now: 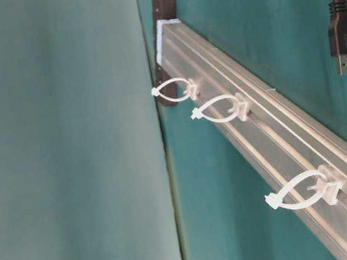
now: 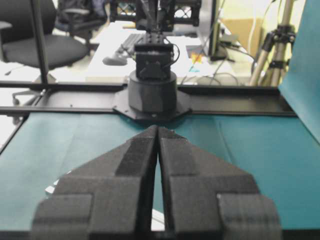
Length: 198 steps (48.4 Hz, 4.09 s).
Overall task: Pass the USB cable through three rings with both arms.
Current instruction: 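Move the right gripper toward the loose black USB cable plug, then grasp the USB cable just behind the plug with the right gripper, then carry the plug up to the first ring and push it through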
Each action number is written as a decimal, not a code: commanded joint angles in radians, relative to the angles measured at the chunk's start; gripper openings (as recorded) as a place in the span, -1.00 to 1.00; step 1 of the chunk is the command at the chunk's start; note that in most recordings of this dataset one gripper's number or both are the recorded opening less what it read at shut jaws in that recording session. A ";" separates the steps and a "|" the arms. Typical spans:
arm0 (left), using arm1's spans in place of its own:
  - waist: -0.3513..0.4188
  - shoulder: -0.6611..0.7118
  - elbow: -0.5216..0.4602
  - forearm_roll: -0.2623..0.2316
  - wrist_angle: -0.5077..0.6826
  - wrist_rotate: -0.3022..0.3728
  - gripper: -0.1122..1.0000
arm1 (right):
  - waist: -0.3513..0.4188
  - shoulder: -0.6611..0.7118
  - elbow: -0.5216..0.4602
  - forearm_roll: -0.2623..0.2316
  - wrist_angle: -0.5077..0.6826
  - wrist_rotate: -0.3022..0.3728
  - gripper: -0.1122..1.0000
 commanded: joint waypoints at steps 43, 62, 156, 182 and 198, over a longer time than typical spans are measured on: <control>-0.046 0.166 -0.193 0.018 0.143 -0.052 -0.82 | 0.064 0.634 -0.410 0.143 0.577 0.201 -0.81; -0.046 0.179 -0.193 0.018 0.141 -0.052 -0.82 | 0.077 0.862 -0.591 0.129 0.879 0.193 -0.77; -0.055 0.189 -0.183 0.018 0.137 -0.054 -0.82 | 0.161 1.215 -0.698 -0.008 0.931 0.204 -0.56; -0.055 0.187 -0.176 0.018 0.141 -0.055 -0.82 | 0.152 1.154 -0.721 -0.003 0.940 0.192 -0.67; -0.061 0.184 -0.172 0.018 0.160 -0.087 -0.82 | 0.044 0.966 -0.808 -0.002 1.155 0.137 -0.67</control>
